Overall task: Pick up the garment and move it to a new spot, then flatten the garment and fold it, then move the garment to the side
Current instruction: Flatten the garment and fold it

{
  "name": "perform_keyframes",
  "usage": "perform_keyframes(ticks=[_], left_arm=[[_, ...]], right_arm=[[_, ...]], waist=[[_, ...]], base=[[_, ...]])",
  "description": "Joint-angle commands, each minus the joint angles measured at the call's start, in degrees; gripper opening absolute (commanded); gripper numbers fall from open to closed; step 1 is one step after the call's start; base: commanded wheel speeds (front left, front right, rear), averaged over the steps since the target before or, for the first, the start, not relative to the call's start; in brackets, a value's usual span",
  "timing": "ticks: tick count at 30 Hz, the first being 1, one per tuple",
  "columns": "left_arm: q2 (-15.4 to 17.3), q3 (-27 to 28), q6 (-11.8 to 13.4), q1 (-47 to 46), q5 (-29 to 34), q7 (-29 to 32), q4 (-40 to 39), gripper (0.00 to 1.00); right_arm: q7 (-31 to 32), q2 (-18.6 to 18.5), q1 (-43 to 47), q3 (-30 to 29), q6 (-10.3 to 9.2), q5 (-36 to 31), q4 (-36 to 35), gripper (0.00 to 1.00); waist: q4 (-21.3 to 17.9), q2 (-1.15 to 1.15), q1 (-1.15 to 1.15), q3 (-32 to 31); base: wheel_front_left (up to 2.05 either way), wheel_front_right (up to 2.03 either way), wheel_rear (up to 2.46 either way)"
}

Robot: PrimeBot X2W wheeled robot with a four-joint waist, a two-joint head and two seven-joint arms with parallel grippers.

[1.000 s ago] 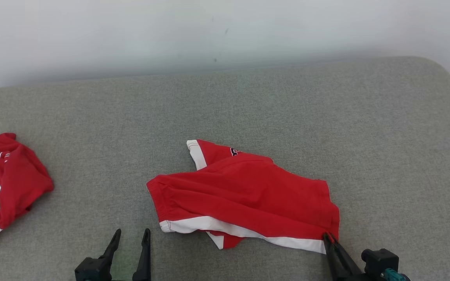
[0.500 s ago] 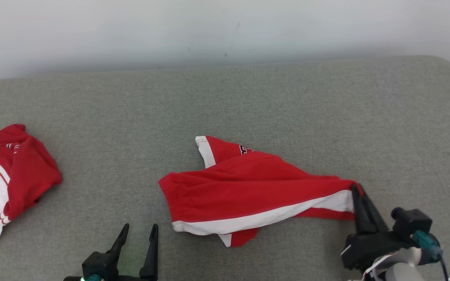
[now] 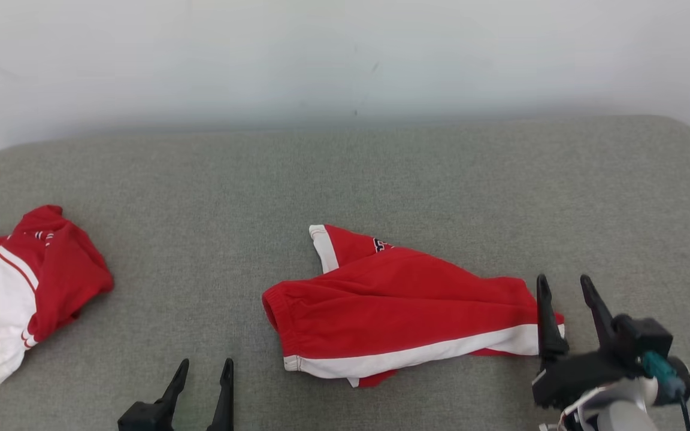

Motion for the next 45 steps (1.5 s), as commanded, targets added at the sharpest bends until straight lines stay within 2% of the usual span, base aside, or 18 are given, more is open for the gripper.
perform_keyframes(ticks=[1, 9, 12, 22, 33, 39, 45], left_arm=[[0.0, 0.4, 0.1, 1.0, 0.6, -0.2, -0.3, 1.0], [0.0, 2.6, 0.6, 3.9, 2.4, -0.2, -3.8, 1.0], [0.0, 3.0, 1.7, 4.9, 3.6, -0.2, -4.8, 1.0], [0.0, 3.5, 2.9, 6.9, 5.4, -0.2, -6.9, 1.0], [0.0, 3.7, 2.7, 7.4, 6.8, -0.2, -8.0, 1.0], [-0.1, 2.7, 2.5, 7.1, 5.6, -0.2, -8.0, 1.0], [0.0, -1.6, 0.9, 5.2, 0.1, -0.2, -6.9, 1.0]], right_arm=[[0.0, 0.4, 1.8, 0.2, -0.13, -0.6, -0.8, 1.0], [0.0, 1.3, 9.3, 1.0, -0.13, -2.6, -4.8, 1.0], [0.0, 1.4, 10.9, 1.8, -0.13, -3.2, -5.2, 1.0], [0.0, 1.6, 12.6, 3.4, -0.13, -4.1, -7.7, 1.0], [0.0, 1.6, 12.5, 5.3, -0.13, -2.8, -8.0, 1.0], [0.0, 1.6, 12.1, 5.3, -0.13, -2.4, -7.6, 1.0], [0.0, 1.6, 11.4, 5.4, -0.13, -2.8, -7.5, 1.0]], waist=[[-0.5, 0.0, 0.0, -1.5], [-1.9, 0.0, 0.0, -3.6], [-2.3, 0.0, 0.0, -3.9], [-1.8, 0.0, 0.0, -5.2], [-0.2, 0.0, 0.0, -5.0], [-0.4, 0.0, 0.0, -4.0], [-0.6, 0.0, 0.0, -1.6]], base=[[0.0, 0.0, 0.0], [0.0, 0.0, 0.0], [0.0, 0.0, 0.0], [0.0, 0.0, 0.0], [0.0, 0.0, 0.0], [0.0, 0.0, 0.0], [0.0, 0.0, 0.0]])
